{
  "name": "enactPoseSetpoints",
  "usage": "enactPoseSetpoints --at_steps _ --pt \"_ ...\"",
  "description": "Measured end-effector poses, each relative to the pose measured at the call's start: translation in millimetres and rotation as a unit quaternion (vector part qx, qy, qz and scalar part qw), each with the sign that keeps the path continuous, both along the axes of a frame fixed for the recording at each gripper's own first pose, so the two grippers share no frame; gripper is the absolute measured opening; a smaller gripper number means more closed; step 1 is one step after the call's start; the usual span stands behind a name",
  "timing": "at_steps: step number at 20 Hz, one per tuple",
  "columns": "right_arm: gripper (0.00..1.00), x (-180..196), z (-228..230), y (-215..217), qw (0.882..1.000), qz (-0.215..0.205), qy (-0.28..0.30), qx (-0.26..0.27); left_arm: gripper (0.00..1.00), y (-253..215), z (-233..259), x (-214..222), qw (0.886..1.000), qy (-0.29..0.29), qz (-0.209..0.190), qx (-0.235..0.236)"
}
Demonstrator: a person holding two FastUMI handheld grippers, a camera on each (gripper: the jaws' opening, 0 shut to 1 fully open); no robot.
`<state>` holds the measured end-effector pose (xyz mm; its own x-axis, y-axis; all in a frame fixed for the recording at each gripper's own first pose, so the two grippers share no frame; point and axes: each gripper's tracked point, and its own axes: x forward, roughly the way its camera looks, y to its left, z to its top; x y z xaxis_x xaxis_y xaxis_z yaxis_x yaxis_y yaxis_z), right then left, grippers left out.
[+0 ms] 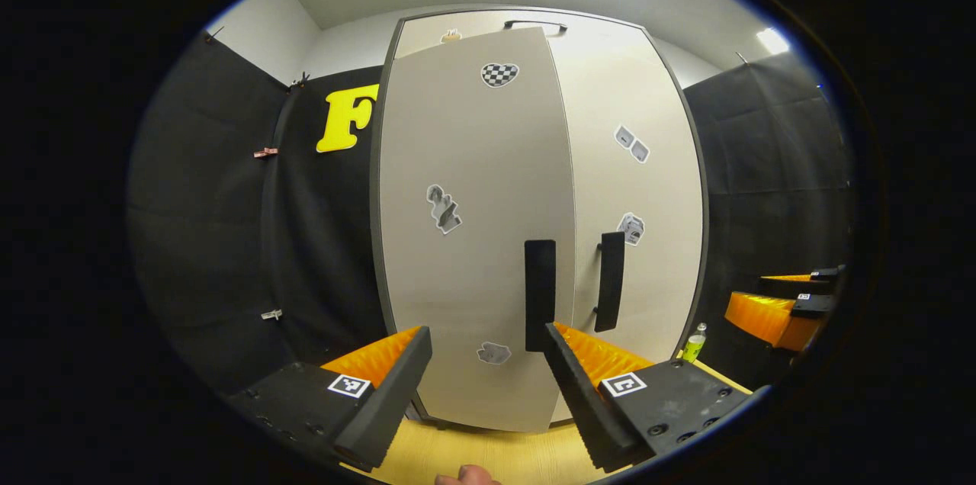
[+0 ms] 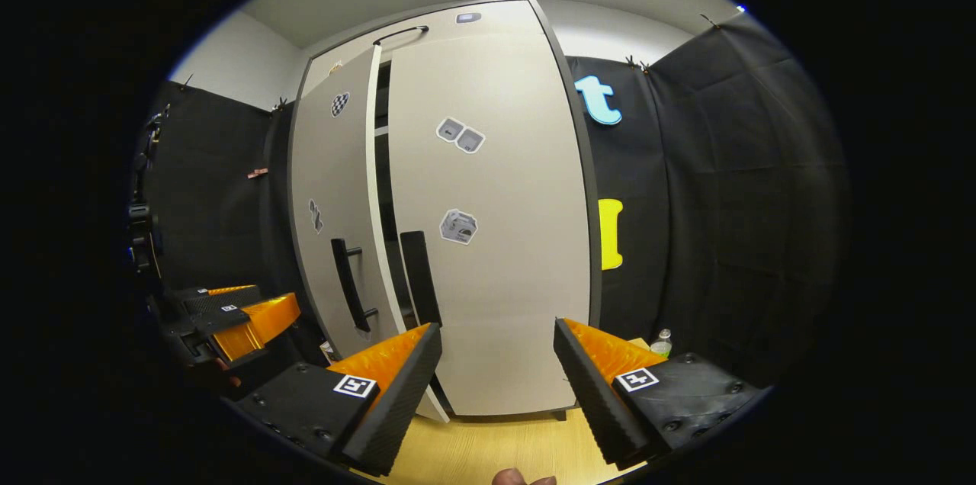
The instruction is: Grab one shoe with the right hand and put it into the shoe cabinet, grab the other shoe with the left hand and put it into the shoe cabinet; then close the right door with the right hand and the left door with the left hand.
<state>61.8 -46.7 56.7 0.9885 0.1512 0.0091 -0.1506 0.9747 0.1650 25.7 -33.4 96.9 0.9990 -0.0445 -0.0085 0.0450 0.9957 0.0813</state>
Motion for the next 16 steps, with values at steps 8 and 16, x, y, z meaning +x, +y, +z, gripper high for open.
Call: enactPoseSetpoints --at_steps 8,16 --pt "0.98 2.9 0.8 -1.4 1.000 -0.005 -0.008 -0.014 0.94 1.4 0.6 -6.0 1.000 0.003 -0.001 0.002" --pt "0.98 4.0 2.0 -1.8 1.000 -0.006 -0.008 -0.010 0.94 0.0 2.5 -8.9 1.000 0.004 -0.005 0.004"
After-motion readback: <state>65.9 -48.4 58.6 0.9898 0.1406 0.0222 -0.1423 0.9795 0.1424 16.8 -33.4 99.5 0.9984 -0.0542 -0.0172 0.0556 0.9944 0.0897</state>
